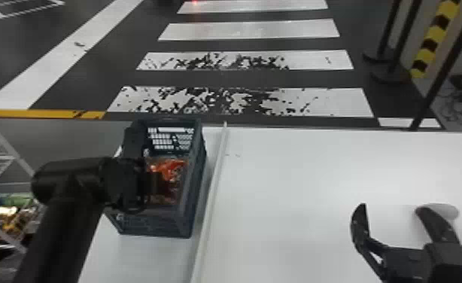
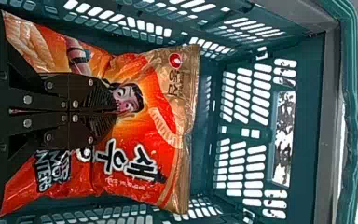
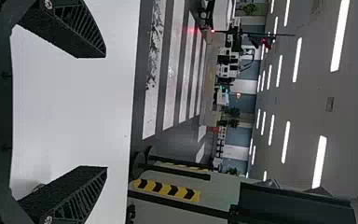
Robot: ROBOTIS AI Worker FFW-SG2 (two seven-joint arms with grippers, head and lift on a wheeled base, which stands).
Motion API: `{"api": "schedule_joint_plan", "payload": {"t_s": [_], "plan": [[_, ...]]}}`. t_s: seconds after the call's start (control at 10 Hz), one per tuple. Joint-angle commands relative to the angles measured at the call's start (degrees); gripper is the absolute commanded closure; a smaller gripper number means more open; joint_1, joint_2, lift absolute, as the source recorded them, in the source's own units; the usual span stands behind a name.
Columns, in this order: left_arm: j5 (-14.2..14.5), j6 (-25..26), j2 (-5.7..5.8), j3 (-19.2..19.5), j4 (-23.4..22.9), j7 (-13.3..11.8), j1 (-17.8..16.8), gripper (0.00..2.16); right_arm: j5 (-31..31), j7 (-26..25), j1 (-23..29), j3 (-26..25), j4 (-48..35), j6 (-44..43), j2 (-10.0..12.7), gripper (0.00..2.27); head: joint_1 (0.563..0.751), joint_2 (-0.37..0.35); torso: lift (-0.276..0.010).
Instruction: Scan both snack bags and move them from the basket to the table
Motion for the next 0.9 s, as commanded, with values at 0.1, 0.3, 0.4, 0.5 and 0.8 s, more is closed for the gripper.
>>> {"api": "schedule_joint_plan", "payload": {"t_s": [0.1, 0.3, 0.4, 0.5, 0.8], "plan": [[0.1, 0.1, 0.01, 0.4, -5.1, 1.1, 2.0, 1.71, 0.2, -0.2, 0.9, 0.1, -0.5, -1.7, 0.1, 0.06, 0.695, 0.126, -0.098], [0.6, -0.1, -0.17, 1.5, -8.5, 1.6, 4.1, 1.71, 0.3, -0.6, 1.5, 0.1, -0.9, -2.3, 0.1, 0.06, 0.695, 0.124, -0.098], [0.7, -0.1, -0.17, 1.8, -9.9, 1.8, 4.8, 1.71, 0.4, -0.6, 1.7, 0.1, -1.2, -2.3, 0.1, 0.06, 0.695, 0.125, -0.098], [0.8, -0.1, -0.17, 2.0, -11.4, 2.0, 5.4, 1.71, 0.4, -0.6, 1.8, 0.1, -1.3, -2.3, 0.2, 0.06, 0.695, 0.125, -0.098], [0.8, -0.4, -0.17, 2.5, -14.5, 2.7, 6.2, 1.71, 0.4, -0.6, 1.8, 0.2, -1.2, -2.4, 0.3, 0.06, 0.695, 0.128, -0.098]]}}
